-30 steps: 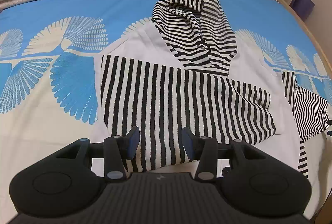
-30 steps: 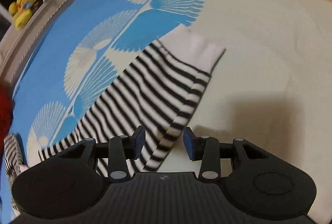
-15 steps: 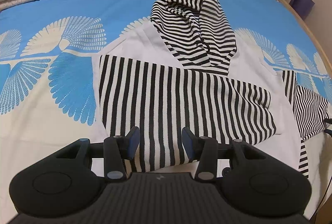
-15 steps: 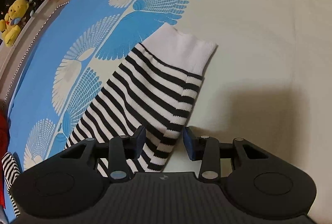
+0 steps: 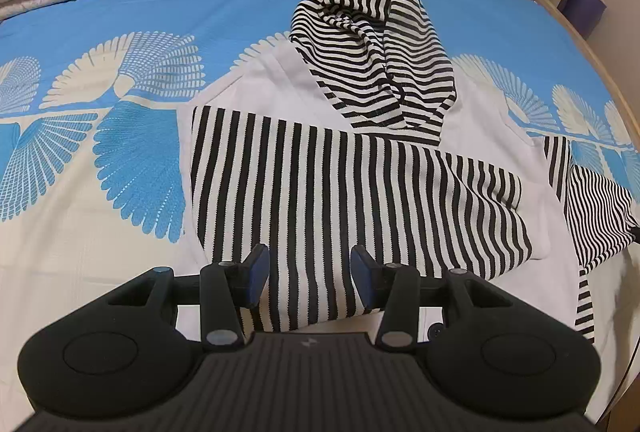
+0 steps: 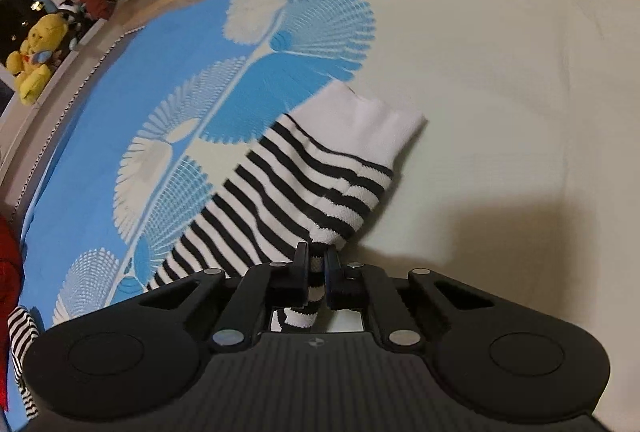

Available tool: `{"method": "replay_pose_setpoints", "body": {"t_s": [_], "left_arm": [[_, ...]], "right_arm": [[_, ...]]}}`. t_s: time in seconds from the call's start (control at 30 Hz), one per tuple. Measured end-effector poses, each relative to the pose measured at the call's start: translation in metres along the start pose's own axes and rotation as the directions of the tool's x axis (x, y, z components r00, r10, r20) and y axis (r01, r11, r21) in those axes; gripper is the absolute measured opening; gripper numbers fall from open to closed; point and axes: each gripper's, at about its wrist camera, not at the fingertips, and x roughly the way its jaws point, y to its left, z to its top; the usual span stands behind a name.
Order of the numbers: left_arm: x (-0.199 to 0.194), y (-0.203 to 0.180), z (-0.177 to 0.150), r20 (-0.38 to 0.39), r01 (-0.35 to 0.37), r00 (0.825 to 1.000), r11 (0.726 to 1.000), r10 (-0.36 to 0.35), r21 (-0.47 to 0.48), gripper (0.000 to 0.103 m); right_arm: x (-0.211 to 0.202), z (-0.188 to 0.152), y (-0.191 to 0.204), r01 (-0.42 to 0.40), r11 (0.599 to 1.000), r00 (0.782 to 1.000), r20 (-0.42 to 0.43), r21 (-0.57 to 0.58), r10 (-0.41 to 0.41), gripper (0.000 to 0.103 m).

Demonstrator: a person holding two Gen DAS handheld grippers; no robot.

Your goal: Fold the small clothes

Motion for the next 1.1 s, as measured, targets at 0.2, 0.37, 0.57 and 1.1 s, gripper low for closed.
{"method": "replay_pose_setpoints", "body": {"t_s": [0.2,0.37,0.57,1.1], "left_arm": [[0.0,0.002,0.0,0.0,-0.001,1.0,1.0,0.001,-0.004,0.05],[-0.001,0.002,0.001,0.001,0.002,1.0,1.0,-0.002,-0.006,0.05],[-0.005,0.009,0.002,0.008,0.005,1.0,1.0,-0.005,-0.02,0.05],[-0.039,0.059,0.018,0.074,0.048,0.997,0.986,-0.036,-0.161,0.05]], "right_arm": [[0.005,0.0,-0.006,0.041,0.999,0.999,-0.027,0.018,-0.041,0.006],[0.001,-0.003,0.0,0.053,0.999,0.999,-0.009,-0.001,-0.053,0.006],[-0.016,-0.008,0.027,0.085,0.991,0.993,0.088,-0.1,-0.076,0.006],[-0.187,-0.306,0.247,-0.58,0.092,0.681,-0.42,-0.809,0.601,0.008]]}}
